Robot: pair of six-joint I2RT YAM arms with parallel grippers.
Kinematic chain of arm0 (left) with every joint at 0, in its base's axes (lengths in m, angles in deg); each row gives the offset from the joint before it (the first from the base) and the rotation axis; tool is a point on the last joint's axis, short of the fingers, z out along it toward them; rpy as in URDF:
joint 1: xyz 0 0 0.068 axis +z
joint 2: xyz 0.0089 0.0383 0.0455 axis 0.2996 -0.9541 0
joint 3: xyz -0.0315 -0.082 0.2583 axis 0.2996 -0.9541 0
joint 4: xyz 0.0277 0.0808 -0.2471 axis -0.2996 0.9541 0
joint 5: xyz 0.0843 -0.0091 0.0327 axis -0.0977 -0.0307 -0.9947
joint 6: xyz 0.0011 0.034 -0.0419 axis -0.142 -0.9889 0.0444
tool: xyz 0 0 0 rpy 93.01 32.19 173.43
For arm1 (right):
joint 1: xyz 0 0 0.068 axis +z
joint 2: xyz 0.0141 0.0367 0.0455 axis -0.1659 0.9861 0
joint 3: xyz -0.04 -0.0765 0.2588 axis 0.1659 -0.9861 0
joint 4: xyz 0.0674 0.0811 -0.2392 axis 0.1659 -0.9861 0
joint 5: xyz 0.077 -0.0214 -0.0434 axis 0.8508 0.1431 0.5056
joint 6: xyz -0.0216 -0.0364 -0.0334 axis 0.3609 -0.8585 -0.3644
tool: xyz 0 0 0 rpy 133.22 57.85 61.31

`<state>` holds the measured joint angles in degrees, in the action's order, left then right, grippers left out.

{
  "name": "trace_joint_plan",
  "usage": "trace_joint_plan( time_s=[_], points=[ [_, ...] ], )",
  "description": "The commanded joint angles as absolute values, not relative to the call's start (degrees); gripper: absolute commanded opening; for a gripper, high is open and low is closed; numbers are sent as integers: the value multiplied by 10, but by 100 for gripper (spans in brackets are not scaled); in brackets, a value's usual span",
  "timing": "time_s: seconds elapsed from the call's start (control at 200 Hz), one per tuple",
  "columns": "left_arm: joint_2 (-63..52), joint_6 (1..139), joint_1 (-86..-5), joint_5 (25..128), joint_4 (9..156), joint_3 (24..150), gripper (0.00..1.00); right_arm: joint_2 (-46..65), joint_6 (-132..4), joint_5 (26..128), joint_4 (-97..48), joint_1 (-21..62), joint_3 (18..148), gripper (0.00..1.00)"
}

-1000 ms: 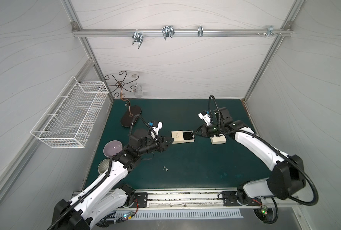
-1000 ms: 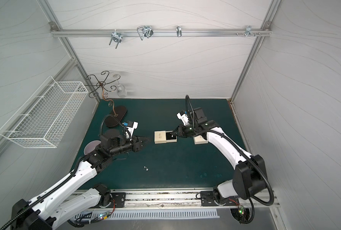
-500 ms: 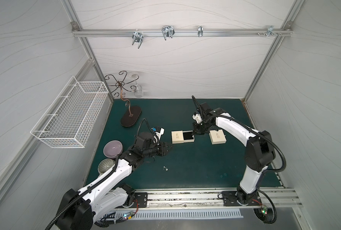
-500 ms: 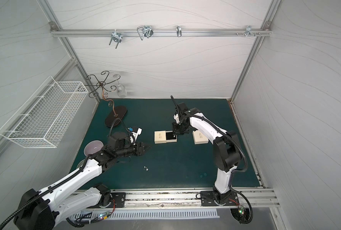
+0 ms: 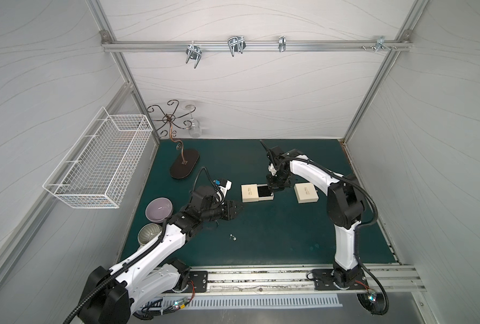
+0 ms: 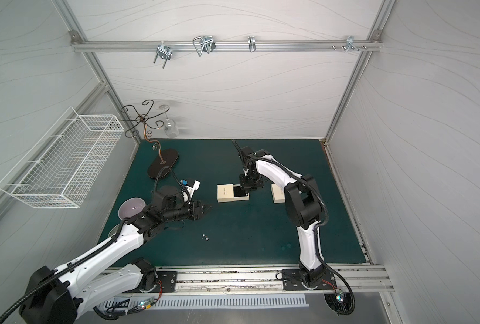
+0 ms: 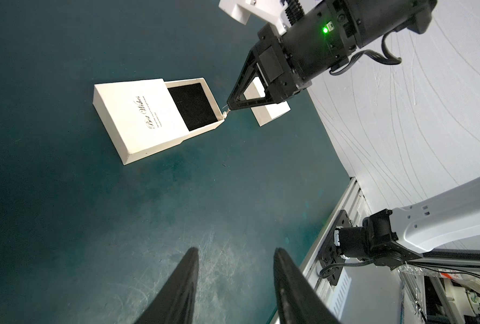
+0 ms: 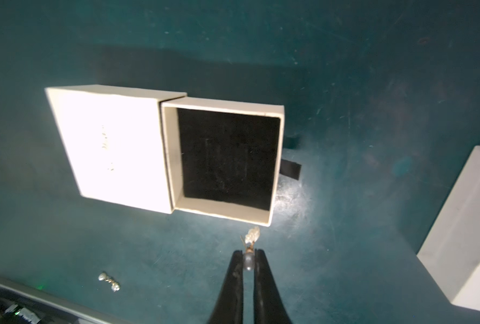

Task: Place the earrings into the drawer-style jewelry box
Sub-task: Insert the earring into the inner lining.

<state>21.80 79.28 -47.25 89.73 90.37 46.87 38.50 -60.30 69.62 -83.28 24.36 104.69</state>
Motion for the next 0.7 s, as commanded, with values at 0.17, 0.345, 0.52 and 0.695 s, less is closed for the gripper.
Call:
trace_joint_plan(
  time_s=[0.17, 0.345, 0.52, 0.695],
  points=[
    [237, 779, -475, 886, 888, 471, 47, 420, -604, 671, -879, 249, 1083, 8],
    [238, 777, -476, 883, 889, 472, 47, 439, -605, 668, -886, 248, 1102, 7],
    [242, 776, -475, 879, 890, 472, 47, 456, -608, 665, -894, 249, 1118, 7],
    [242, 775, -475, 877, 891, 471, 47, 472, -610, 663, -900, 252, 1132, 6]
  ],
)
